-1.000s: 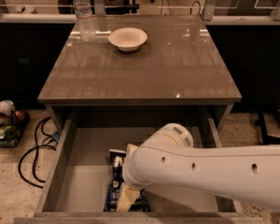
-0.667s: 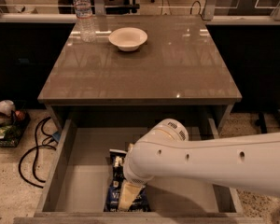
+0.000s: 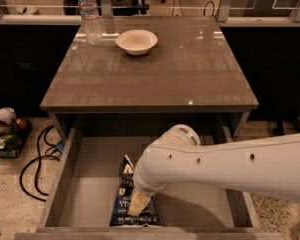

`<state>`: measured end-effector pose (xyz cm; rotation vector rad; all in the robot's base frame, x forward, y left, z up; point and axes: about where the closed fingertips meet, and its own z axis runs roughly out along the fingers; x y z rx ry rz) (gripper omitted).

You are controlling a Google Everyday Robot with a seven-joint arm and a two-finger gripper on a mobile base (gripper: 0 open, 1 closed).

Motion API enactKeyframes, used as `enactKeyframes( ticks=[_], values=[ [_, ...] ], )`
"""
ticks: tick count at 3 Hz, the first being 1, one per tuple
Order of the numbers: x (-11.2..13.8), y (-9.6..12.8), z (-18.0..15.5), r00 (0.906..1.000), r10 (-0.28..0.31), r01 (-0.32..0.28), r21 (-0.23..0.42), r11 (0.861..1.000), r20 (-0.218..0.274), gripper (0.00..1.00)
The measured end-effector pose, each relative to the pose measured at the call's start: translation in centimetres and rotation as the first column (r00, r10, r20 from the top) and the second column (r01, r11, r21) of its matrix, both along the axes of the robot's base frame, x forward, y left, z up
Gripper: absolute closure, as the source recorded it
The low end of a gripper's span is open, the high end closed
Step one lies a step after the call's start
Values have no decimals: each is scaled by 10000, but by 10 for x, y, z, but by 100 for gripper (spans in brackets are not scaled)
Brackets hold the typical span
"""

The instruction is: Pick blue chip bag from top drawer and place on counter

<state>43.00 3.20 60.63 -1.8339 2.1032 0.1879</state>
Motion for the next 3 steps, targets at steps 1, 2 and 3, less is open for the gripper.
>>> enactKeyframes(
  ticks=[1,2,3],
  values=[
    [0,0,2,10000,1,-1,-1,10000,2,71],
    [0,0,3,10000,1,-1,-1,10000,3,95],
    [0,0,4,10000,4,-4,-3,10000,9,100]
  ],
)
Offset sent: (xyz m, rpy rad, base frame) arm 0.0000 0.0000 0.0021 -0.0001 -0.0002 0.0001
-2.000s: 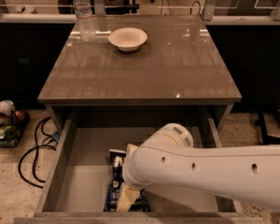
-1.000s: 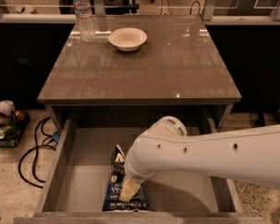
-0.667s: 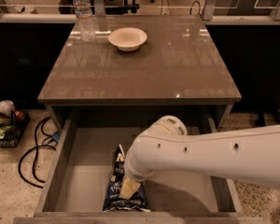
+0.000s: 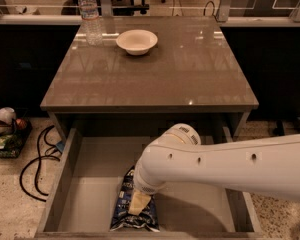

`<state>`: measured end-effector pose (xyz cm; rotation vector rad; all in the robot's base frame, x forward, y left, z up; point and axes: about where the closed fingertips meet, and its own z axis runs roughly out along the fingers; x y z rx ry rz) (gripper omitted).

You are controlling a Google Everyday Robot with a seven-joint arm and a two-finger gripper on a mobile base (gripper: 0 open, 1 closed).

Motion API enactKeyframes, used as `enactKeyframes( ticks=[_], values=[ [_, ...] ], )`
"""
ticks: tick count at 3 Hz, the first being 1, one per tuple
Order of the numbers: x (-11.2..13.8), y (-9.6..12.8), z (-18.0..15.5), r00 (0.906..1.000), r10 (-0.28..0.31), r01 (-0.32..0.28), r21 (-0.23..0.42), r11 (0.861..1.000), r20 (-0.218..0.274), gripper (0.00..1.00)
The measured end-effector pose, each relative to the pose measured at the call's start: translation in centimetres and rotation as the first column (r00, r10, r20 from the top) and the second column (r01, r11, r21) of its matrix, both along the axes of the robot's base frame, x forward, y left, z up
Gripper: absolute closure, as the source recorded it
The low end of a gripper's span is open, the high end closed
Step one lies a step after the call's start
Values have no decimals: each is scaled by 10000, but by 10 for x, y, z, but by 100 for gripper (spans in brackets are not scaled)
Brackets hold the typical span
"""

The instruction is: Pick blue chip bag from top drawer and place on counter

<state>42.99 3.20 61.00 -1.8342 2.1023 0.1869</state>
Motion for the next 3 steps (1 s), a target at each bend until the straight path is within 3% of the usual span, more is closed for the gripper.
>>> enactKeyframes(
  ticks=[1,2,3],
  values=[
    [0,0,0,10000,0,0,0,10000,0,100],
    [2,-15,29,9985,-328,336,-166,9993,432,100],
    [3,-46,91,9857,-1031,1117,-589,9920,1333,100]
  ],
)
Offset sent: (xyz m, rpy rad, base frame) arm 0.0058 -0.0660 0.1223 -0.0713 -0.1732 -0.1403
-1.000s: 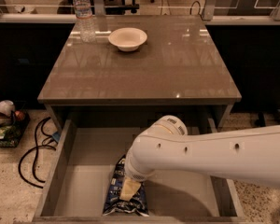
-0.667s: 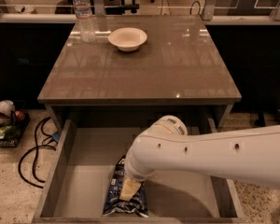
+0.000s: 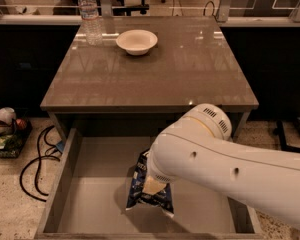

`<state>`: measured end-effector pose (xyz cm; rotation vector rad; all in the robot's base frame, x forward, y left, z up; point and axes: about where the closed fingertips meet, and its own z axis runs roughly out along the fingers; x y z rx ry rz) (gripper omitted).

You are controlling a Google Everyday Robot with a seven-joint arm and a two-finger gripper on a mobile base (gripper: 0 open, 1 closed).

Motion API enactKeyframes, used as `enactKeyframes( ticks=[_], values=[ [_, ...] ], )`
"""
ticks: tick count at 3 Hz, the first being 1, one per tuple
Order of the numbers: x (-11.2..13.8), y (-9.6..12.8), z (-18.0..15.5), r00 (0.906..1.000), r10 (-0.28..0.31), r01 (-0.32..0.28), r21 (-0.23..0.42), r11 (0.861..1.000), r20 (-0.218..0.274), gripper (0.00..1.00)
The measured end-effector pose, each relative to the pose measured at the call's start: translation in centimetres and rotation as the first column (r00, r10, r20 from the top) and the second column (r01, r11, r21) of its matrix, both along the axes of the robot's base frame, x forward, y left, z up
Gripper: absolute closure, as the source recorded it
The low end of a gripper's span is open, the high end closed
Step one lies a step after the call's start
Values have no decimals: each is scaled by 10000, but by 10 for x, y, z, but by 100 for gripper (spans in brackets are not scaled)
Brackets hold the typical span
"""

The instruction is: Pick blue chip bag from top drawer and place on counter

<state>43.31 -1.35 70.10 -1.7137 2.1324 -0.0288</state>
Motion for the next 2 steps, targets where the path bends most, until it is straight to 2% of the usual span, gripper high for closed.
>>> enactKeyframes(
  ticks=[1,2],
  values=[
    [-1,-26,55,9954,-677,696,-267,9972,680,100],
    [5,-51,99,9857,-1162,1216,-377,9919,1223,100]
  ],
)
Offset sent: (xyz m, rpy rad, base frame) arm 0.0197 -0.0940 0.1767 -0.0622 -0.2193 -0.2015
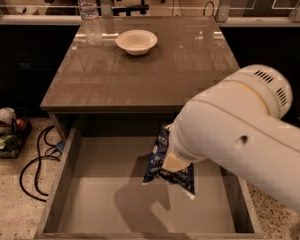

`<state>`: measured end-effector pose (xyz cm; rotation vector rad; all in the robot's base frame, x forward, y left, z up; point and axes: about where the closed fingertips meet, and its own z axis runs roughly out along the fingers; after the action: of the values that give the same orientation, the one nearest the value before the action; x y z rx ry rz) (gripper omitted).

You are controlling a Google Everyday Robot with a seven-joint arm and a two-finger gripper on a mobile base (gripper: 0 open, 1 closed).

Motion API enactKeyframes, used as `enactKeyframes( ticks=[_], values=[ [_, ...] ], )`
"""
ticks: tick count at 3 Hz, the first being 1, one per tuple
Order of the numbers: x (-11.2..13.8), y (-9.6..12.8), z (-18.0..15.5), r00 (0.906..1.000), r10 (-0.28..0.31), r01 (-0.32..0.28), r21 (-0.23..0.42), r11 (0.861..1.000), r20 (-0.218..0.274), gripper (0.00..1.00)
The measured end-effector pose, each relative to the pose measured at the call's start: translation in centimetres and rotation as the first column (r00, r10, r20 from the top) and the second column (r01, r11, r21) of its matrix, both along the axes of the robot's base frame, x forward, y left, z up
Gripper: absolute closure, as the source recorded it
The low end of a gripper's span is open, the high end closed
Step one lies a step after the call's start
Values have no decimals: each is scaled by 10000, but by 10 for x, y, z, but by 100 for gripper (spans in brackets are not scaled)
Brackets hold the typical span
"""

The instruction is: Pick blue chip bag from top drawer and place on counter

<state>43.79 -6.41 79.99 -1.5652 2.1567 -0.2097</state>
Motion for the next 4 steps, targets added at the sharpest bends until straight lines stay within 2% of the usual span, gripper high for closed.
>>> enactKeyframes(
  ticks=[1,2,3,4],
  values=[
    [19,-25,49,9976,-237,240,-40,9997,647,100],
    [46,-50,98,9914,-364,325,327,9989,1256,100],
    [78,-71,149,9818,-334,146,1013,9948,1867,100],
    [127,-79,187,9740,-400,-102,2195,9756,2231,100]
  ],
)
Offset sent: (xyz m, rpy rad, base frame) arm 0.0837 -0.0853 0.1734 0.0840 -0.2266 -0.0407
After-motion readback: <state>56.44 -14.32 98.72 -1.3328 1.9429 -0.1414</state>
